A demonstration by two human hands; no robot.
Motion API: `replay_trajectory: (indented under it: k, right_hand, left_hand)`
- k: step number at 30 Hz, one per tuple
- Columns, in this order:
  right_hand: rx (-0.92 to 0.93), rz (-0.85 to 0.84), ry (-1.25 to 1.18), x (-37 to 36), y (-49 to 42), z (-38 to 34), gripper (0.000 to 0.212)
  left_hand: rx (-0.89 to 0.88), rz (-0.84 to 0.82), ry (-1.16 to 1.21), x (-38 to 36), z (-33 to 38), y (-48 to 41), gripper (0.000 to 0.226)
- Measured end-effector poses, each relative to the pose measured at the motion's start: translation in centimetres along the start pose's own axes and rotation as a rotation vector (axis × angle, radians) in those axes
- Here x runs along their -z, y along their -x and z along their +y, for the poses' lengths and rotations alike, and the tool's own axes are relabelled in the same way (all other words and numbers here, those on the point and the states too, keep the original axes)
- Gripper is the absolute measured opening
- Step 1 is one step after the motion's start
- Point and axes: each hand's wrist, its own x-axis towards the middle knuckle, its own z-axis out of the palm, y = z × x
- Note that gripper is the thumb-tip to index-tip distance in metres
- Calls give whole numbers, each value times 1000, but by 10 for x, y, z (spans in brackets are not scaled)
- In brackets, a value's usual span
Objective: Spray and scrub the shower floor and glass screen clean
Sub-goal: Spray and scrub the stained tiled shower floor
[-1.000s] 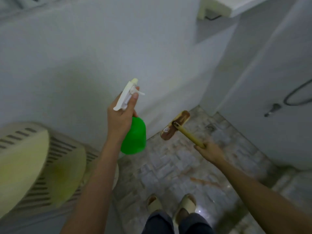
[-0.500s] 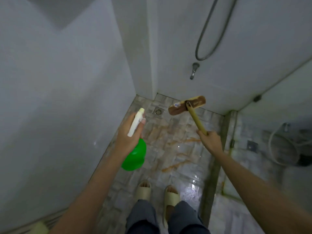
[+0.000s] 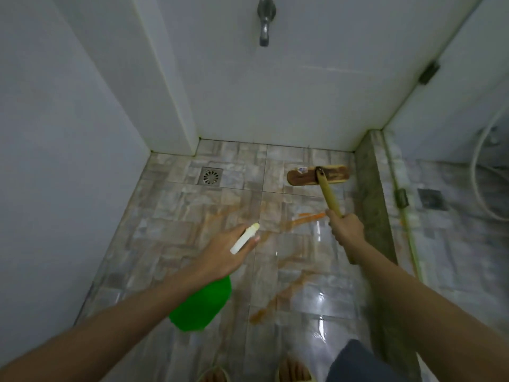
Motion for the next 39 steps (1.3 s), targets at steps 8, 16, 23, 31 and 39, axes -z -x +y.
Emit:
replay_trajectory:
  k: [8,16,23,31,39]
  right_hand:
    - [113,47,89,-64,-116,75,58]
    - [22,92,-114,-81,-119,102,53]
    - [-35,107,-179,-76,-118,115,49]
    - [-104,78,-204,-74,-117,121,56]
    - [9,61,73,-55,-113,115,23]
  left_hand:
    - [-116,-68,-174,-87,-88,-69,43]
    - [42,79,61,-127,-93,-79,62]
    - [38,40,50,-141,-86,-73,63]
    - [101,163,223,-139,-76,-83,58]
    - [59,141,193,-142,-73,-90,62]
